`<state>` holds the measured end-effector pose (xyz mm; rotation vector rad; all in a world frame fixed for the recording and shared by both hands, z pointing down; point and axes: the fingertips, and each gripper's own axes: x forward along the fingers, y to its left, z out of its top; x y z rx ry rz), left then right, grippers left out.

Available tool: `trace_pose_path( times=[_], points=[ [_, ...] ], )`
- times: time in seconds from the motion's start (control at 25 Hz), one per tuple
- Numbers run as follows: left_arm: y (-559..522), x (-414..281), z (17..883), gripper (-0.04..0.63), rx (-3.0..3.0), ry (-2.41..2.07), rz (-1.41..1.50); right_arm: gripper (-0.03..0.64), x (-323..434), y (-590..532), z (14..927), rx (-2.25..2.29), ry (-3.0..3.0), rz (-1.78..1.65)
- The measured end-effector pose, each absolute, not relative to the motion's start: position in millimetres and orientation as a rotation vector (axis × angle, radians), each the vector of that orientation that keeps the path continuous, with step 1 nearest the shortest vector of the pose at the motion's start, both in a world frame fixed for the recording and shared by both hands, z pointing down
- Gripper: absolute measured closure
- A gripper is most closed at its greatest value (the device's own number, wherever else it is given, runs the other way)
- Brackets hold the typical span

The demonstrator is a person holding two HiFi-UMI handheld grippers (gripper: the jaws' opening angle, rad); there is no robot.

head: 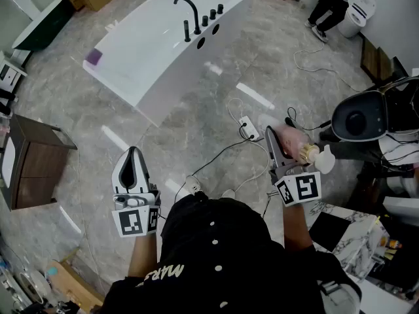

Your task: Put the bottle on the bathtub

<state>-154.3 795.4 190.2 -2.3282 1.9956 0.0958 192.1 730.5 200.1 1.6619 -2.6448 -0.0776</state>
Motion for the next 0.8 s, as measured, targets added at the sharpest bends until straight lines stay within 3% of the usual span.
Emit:
trace_pose_path(
  times=[0.8],
  points=[
    [724.4, -184.3, 217.5, 0.584, -2.483, 1.862, 0.084, 0.396, 190.0, 705.1, 208.1, 1.875, -2.488, -0.075]
  ],
)
